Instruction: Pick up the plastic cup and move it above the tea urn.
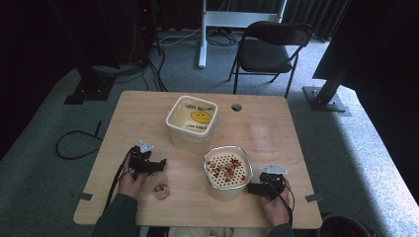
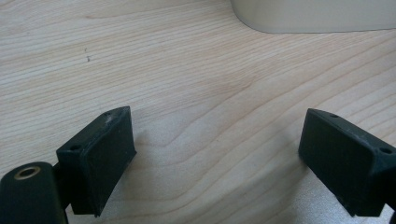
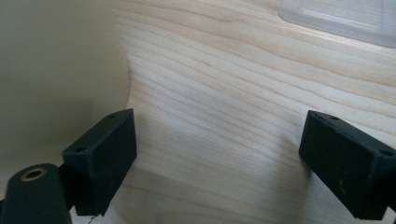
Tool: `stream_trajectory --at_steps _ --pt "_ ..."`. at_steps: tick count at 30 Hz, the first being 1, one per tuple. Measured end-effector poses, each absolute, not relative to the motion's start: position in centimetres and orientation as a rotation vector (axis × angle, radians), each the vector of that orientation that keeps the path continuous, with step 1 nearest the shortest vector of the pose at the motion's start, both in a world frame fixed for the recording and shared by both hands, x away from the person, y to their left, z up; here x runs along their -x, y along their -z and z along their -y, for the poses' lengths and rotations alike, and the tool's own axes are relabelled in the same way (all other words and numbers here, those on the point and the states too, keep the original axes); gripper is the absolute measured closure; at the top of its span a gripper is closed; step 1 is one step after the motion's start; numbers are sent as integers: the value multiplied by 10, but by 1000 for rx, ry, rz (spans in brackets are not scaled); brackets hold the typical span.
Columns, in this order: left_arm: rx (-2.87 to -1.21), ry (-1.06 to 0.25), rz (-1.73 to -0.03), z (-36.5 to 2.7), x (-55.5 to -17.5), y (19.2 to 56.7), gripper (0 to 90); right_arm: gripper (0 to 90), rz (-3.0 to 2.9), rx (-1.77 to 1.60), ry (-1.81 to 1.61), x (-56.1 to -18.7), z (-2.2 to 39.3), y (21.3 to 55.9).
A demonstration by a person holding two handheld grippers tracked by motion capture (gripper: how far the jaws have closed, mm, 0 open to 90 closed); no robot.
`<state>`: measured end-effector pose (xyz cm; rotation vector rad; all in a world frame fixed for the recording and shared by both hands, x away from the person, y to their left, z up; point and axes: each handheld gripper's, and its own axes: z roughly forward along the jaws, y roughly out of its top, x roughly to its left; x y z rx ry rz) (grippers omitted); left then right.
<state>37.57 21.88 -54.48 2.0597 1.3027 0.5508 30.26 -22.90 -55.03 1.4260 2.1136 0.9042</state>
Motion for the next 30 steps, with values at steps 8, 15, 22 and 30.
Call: stream_trajectory --at_steps 8,15,22,30 --pt "-2047 -563 -1331 -220 -376 545 112 271 -2088 -1435 -911 -297 234 548" --pt "-2046 -562 -1333 -220 -376 545 111 497 -2004 -1516 -940 -296 248 535" --pt "-2043 -564 -1336 -220 -376 545 110 509 -1870 -1553 -955 -310 272 498" --pt "-2043 -564 -1337 -220 -376 545 110 496 -1739 -1691 -974 -340 292 480"
